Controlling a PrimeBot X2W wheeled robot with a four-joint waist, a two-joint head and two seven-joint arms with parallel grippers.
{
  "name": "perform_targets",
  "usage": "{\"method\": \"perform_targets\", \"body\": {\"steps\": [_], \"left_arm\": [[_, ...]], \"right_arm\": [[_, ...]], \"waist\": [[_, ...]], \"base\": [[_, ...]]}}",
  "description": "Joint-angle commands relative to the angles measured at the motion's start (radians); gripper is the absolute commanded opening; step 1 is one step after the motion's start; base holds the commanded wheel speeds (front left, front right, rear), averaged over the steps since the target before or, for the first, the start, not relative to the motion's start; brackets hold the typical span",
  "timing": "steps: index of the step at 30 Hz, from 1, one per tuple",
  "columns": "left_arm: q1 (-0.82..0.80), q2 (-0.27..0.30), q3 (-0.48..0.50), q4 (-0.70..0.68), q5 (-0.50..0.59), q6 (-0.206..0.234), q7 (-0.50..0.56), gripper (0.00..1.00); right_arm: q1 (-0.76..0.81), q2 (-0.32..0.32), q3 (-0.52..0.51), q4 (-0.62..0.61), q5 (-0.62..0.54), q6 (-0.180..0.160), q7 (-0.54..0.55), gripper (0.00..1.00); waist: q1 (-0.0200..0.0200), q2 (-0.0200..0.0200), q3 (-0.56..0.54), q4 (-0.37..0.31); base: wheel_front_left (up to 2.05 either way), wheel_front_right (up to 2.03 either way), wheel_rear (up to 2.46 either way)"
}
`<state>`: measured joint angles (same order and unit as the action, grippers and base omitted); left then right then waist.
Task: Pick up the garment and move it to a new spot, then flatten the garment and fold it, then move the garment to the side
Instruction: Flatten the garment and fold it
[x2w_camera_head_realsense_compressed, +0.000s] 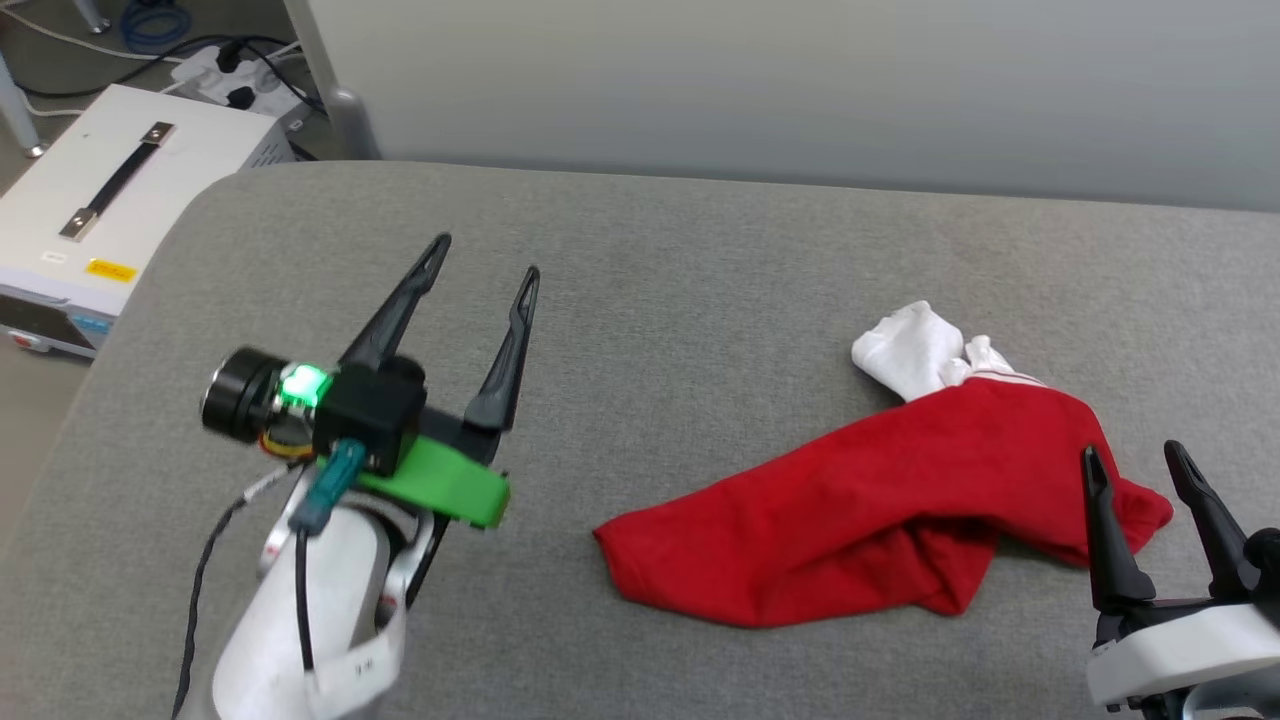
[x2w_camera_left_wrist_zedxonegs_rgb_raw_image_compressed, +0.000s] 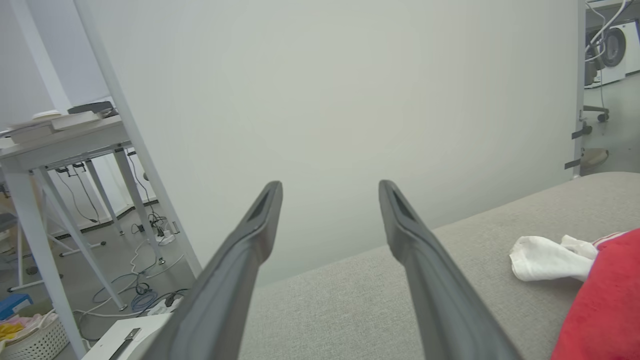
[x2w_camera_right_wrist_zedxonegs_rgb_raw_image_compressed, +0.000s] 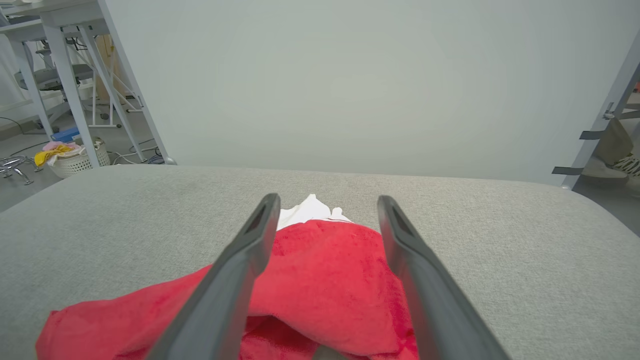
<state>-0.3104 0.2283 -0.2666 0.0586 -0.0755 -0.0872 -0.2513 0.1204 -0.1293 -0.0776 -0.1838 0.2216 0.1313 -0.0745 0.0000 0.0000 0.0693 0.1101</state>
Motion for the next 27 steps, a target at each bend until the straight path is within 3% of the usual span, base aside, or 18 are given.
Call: {"method": "perform_targets", "body": {"steps": [1, 4, 9, 18, 22, 27], "left_arm": [[-0.073, 0.014, -0.023, 0.031, -0.033, -0.023, 0.026, 1.0], [-0.205, 0.038, -0.092, 0.082, -0.105, -0.041, 0.106, 1.0], [-0.447, 0.107, -0.336, 0.138, -0.318, -0.043, 0.275, 1.0], [-0.742, 0.131, -0.675, 0.187, -0.768, -0.043, 0.66, 1.0], [-0.799, 0.15, -0.839, 0.185, -0.866, -0.043, 0.811, 1.0], [-0.826, 0.182, -0.986, 0.21, -0.884, -0.043, 0.878, 1.0]], "right_arm": [[-0.011, 0.001, 0.006, -0.002, -0.004, -0.001, -0.009, 1.0], [-0.027, -0.004, 0.016, 0.009, -0.004, -0.001, -0.02, 1.0], [-0.064, -0.013, 0.035, 0.028, -0.006, -0.001, -0.045, 1.0], [-0.132, -0.015, 0.052, 0.071, -0.017, -0.001, -0.09, 1.0], [-0.156, -0.016, 0.055, 0.088, -0.022, -0.001, -0.106, 1.0], [-0.195, -0.017, 0.071, 0.107, -0.024, -0.001, -0.12, 1.0]], "waist": [[0.0, 0.0, 0.046, -0.054], [0.0, 0.0, 0.081, -0.091], [0.0, 0.0, 0.149, -0.142], [0.0, 0.0, 0.241, -0.195], [0.0, 0.0, 0.269, -0.203], [0.0, 0.0, 0.306, -0.217]], "base": [[0.0, 0.0, 0.0], [0.0, 0.0, 0.0], [0.0, 0.0, 0.0], [0.0, 0.0, 0.0], [0.0, 0.0, 0.0], [0.0, 0.0, 0.0]]}}
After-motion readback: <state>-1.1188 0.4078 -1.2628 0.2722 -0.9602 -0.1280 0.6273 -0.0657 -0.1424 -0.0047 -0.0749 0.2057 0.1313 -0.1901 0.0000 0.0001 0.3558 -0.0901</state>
